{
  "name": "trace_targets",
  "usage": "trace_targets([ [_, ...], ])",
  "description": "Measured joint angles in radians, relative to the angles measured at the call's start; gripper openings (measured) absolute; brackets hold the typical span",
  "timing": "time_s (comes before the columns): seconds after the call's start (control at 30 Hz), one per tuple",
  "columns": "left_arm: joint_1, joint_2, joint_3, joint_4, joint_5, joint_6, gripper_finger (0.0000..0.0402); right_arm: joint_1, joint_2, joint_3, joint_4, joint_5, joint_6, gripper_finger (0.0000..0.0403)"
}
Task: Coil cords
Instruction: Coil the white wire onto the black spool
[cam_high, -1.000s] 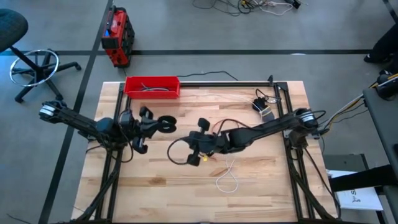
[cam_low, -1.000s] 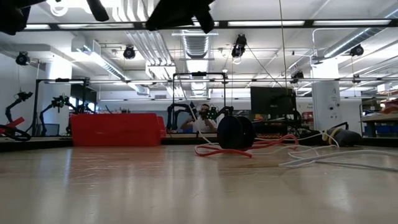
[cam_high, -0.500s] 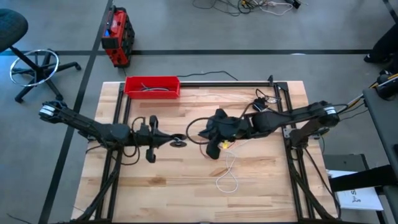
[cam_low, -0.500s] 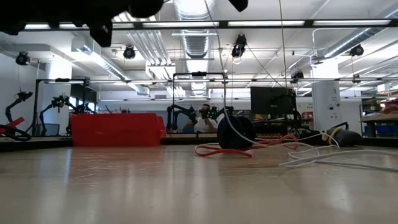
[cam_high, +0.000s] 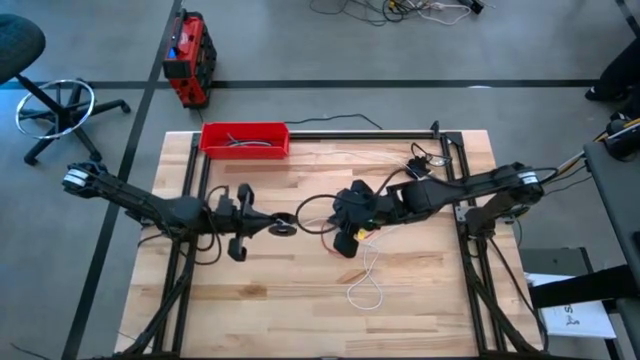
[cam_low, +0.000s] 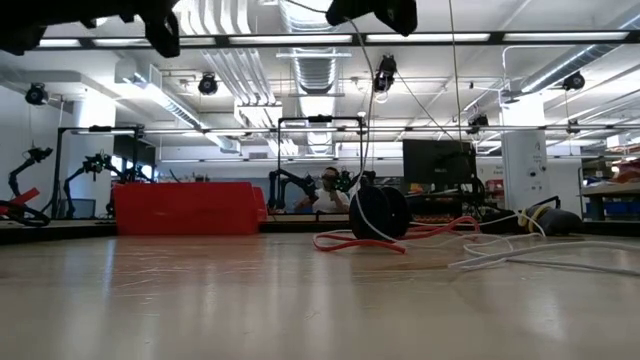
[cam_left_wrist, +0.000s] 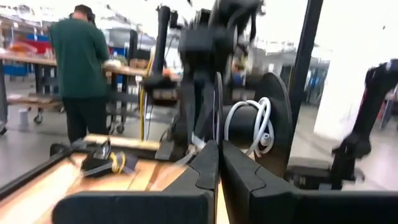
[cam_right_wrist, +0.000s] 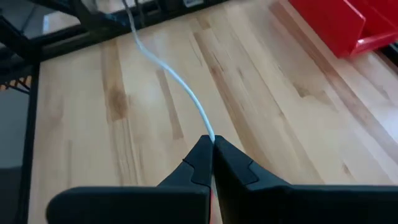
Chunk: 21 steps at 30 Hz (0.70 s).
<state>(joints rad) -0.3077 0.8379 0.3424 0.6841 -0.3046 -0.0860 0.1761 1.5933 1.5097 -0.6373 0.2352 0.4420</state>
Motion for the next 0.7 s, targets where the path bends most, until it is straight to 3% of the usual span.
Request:
trace_targets([
  [0.27, 0.0, 0.022, -0.001, -0.187, -0.048, 0.015, 0.0, 0.0, -0.032, 0.0, 0.084, 0.0, -0.042, 0.0],
  [0.47, 0.001, 0.102, 0.015, -0.196, -0.039, 0.012, 0.0, -0.026, -0.021, 0.001, 0.105, 0.0, 0.004, 0.0],
  [0.7, 0.027, 0.302, 0.144, -0.32, -0.209, -0.065, 0.0, -0.041, 0.013, 0.002, 0.164, 0.0, 0.045, 0.0],
])
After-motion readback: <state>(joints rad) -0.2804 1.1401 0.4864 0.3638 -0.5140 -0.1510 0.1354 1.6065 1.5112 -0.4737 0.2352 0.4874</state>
